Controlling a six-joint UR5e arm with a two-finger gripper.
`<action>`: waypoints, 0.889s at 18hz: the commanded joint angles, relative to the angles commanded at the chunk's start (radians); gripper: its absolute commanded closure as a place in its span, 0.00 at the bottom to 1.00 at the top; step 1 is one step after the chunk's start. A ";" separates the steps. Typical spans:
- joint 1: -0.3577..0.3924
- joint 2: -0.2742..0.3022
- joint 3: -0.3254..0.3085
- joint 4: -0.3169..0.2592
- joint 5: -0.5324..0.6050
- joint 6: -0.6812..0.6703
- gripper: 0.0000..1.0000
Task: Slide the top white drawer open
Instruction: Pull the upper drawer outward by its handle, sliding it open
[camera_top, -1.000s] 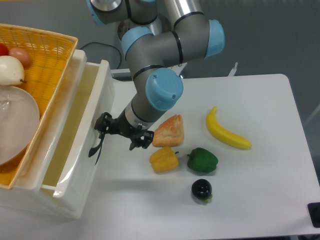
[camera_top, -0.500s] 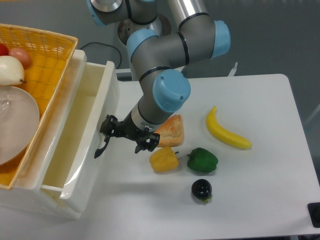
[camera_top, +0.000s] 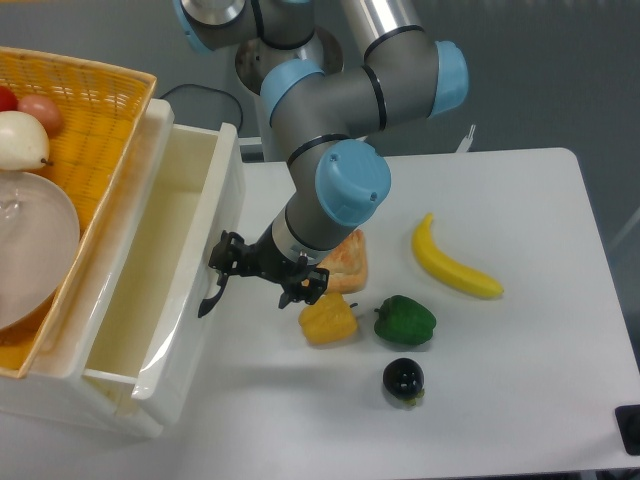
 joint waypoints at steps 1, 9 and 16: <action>0.002 0.000 0.000 0.000 0.003 0.002 0.00; 0.015 0.000 0.009 -0.002 0.006 0.003 0.00; 0.028 -0.006 0.023 0.000 0.008 0.005 0.00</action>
